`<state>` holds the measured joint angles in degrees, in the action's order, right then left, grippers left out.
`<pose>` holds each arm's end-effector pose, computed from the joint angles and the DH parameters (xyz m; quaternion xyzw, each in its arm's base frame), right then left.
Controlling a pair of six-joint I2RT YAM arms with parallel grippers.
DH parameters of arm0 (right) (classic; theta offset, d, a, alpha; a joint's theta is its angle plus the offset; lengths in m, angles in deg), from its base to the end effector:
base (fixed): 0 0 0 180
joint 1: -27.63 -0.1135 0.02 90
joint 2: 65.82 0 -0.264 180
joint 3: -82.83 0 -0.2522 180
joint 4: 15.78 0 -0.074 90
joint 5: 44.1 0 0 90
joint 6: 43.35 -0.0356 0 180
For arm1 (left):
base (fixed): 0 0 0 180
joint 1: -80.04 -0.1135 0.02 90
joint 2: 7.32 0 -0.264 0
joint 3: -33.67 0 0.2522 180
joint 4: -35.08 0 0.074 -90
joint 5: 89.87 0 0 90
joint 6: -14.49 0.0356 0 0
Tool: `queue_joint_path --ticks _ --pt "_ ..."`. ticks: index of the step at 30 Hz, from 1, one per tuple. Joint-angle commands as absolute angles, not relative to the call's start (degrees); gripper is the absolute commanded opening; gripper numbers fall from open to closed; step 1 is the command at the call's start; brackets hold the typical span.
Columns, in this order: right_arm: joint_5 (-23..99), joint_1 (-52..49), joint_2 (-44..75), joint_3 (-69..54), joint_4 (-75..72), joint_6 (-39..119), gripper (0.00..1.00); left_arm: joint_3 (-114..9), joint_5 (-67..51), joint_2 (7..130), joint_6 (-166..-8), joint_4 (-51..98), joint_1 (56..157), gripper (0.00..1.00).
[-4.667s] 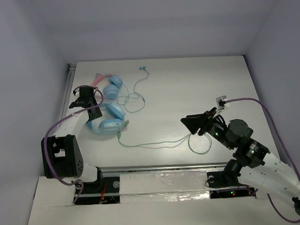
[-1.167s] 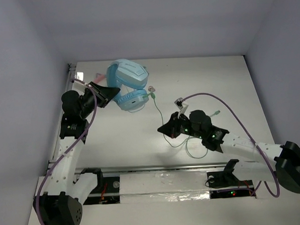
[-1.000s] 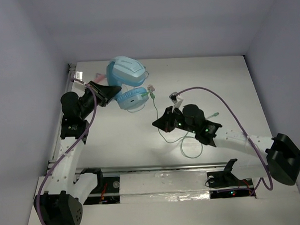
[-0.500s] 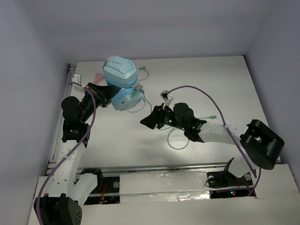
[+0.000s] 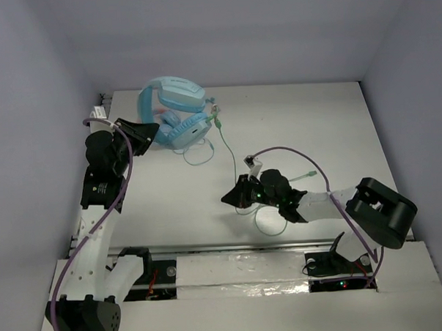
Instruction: Wrap the headphones
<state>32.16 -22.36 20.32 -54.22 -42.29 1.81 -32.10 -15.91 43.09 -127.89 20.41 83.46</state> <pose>0.1800 0.2276 0.1731 -0.1071 0.7924 0.5014 0.3305 0.2022 -0.0219 0.3851 -0.1981 0.6745 -0.4163 0.5766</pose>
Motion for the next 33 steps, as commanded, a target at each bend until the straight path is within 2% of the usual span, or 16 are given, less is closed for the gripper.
queue_joint_path --ticks 1,5,9,10,11,12,15,16,20,24,28,33 --pt "34.7 -24.6 18.9 -54.5 -39.9 0.0 0.08 -34.3 -6.7 42.0 -124.8 18.2 83.6 0.0" --pt "38.8 -29.8 15.6 -52.7 -29.9 0.1 0.02 -32.3 3.1 43.3 -123.7 18.0 83.6 0.0" --pt "48.0 -34.4 8.2 -47.8 -7.7 2.3 0.0 -28.7 8.9 42.1 -121.8 17.8 84.3 0.0" --pt "52.0 -35.5 4.8 -44.9 1.5 3.9 0.0 -27.9 11.3 41.6 -120.5 17.2 85.1 0.0" --pt "54.2 -35.6 4.8 -43.1 1.6 4.8 0.0 -27.9 12.1 41.4 -120.0 16.6 85.1 0.0" --pt "56.7 -35.6 1.7 -41.2 10.4 5.8 0.0 -26.9 12.4 41.1 -119.2 16.3 85.8 0.0" --pt "73.5 -35.6 -0.2 -30.6 28.8 9.1 0.0 -25.5 12.4 40.9 -116.0 15.3 87.9 0.0" --pt "79.2 -35.6 0.3 -27.5 30.7 11.3 0.0 -25.2 12.3 41.2 -115.3 14.9 88.6 0.0" --pt "85.4 -35.6 2.3 -13.3 34.9 18.1 0.0 -25.0 12.9 43.1 -111.3 11.8 93.0 0.0" --pt "83.3 -35.6 4.7 -2.0 34.3 26.9 0.0 -24.7 11.3 43.0 -107.7 9.7 93.6 0.0" --pt "70.4 -35.6 8.7 9.2 35.4 35.4 0.0 -25.1 9.5 43.3 -105.8 9.2 95.5 0.0" --pt "55.1 -35.6 13.2 13.4 36.5 41.2 0.0 -27.0 8.7 44.3 -103.1 7.6 96.7 0.0"
